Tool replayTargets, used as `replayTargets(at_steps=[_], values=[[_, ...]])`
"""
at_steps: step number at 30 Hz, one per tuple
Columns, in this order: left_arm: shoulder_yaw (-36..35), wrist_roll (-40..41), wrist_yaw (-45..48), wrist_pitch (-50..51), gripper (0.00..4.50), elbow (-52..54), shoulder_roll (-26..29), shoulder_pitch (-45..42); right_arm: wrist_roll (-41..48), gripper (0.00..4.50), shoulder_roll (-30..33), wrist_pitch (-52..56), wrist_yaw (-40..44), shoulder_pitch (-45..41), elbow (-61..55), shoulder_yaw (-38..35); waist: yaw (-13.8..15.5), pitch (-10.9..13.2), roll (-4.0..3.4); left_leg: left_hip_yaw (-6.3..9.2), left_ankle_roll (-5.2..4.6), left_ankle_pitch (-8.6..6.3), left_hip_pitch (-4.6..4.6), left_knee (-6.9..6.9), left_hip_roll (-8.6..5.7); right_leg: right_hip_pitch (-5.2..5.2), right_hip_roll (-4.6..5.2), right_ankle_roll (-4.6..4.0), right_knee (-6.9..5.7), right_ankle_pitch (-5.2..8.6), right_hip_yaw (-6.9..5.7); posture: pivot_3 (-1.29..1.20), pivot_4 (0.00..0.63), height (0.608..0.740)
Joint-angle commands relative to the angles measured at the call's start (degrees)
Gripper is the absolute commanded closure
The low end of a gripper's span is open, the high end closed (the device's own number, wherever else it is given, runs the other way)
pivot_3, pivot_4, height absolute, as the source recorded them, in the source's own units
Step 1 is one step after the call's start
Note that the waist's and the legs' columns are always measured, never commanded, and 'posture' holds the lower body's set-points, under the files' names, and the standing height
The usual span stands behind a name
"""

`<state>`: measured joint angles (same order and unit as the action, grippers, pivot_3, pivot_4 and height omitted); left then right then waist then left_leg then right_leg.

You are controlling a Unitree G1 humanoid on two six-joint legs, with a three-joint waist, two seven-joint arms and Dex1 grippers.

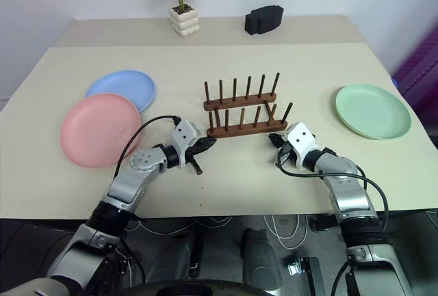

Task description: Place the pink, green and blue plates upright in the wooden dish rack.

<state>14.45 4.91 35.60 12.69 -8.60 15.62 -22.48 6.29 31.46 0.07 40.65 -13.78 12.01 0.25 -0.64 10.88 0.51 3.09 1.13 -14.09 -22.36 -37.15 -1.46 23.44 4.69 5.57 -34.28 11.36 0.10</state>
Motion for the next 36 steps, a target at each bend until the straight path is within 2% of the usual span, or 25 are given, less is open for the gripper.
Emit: replayTargets(at_steps=[1, 11, 17, 21, 26, 29, 30, 33, 36], values=[[-2.0, -1.4, -2.8, -1.1, 4.50, -2.0, -0.3, -1.3, -0.3, 4.47, -0.7, -0.5, -0.5, -1.1, 0.5, 0.0, 0.0, 0.0, 0.00, 0.00, 0.00, 0.00, 0.00, 0.00, 0.00, 0.00, 0.00, 0.00, 0.00, 0.00, 0.00, 0.00, 0.150, 0.736], [-2.4, -1.8, -2.8, -2.4, 4.50, -3.3, -0.2, -1.2, -0.7, 4.47, -0.9, -0.8, -0.6, -1.4, 0.8, -0.2, 0.0, 0.0, 0.00, 0.00, 0.00, 0.00, 0.00, 0.00, 0.00, 0.00, 0.00, 0.00, 0.00, 0.00, 0.00, 0.00, 0.150, 0.736], [-3.5, 0.8, 0.0, -0.3, 4.50, 1.5, 1.2, 1.8, 2.3, 4.47, 0.4, -0.8, 2.2, 0.5, -3.6, -1.7, -0.1, 0.0, 0.00, 0.00, 0.00, 0.00, 0.00, 0.02, 0.00, 0.01, 0.00, 0.00, 0.00, 0.00, 0.00, 0.00, 0.150, 0.736], [-5.1, 6.2, 6.5, 2.6, 4.50, 12.0, 6.1, 8.9, 5.4, 4.47, 4.2, 1.2, 5.3, 3.1, -8.9, -4.9, -0.2, 0.0, -0.04, -0.01, -0.04, -0.03, -0.04, 0.14, 0.08, 0.13, 0.01, 0.03, 0.00, 0.02, 0.02, 0.00, 0.150, 0.736], [-9.0, 9.5, 9.4, 4.8, 4.50, 18.0, 12.4, 16.1, 7.2, 4.47, 9.2, 5.0, 7.2, 3.4, -7.4, -8.7, 0.0, 0.0, -0.04, -0.02, -0.04, -0.05, -0.05, 0.09, 0.19, 0.09, 0.03, 0.03, 0.07, 0.07, 0.02, 0.00, 0.150, 0.736], [-12.8, 12.7, 11.6, 6.0, 4.50, 21.6, 16.0, 20.1, 9.5, 3.68, 10.6, 6.9, 9.8, 4.0, -7.6, -10.1, 0.0, 0.0, -0.03, -0.01, -0.04, -0.05, -0.05, 0.10, 0.21, 0.10, 0.04, 0.17, 0.08, 0.17, 0.01, 0.00, 0.150, 0.736], [-14.1, 13.9, 12.7, 6.7, 4.50, 23.1, 17.5, 21.7, 10.4, 3.22, 11.1, 7.7, 10.9, 4.3, -8.3, -10.3, -0.2, 0.0, -0.03, 0.00, -0.04, -0.06, -0.05, 0.12, 0.23, 0.11, 0.04, 0.14, 0.09, 0.19, 0.00, 0.00, 0.150, 0.736], [-19.2, 19.6, 16.4, 10.9, 3.64, 28.1, 22.4, 28.1, 10.9, 1.67, 12.3, 8.4, 12.9, 4.9, -10.8, -9.8, -0.3, 0.1, -0.04, 0.01, -0.09, -0.09, -0.09, 0.19, 0.30, 0.24, 0.04, 0.05, 0.08, 0.22, 0.02, 0.00, 0.150, 0.736], [-23.6, 22.5, 17.3, 12.9, 2.11, 31.9, 25.2, 33.7, 12.3, 0.13, 13.7, 10.2, 16.6, 6.5, -14.9, -8.3, 0.0, 0.1, -0.06, 0.03, -0.08, -0.10, -0.12, 0.18, 0.30, 0.28, 0.08, 0.07, 0.08, 0.24, 0.03, 0.00, 0.150, 0.736]])
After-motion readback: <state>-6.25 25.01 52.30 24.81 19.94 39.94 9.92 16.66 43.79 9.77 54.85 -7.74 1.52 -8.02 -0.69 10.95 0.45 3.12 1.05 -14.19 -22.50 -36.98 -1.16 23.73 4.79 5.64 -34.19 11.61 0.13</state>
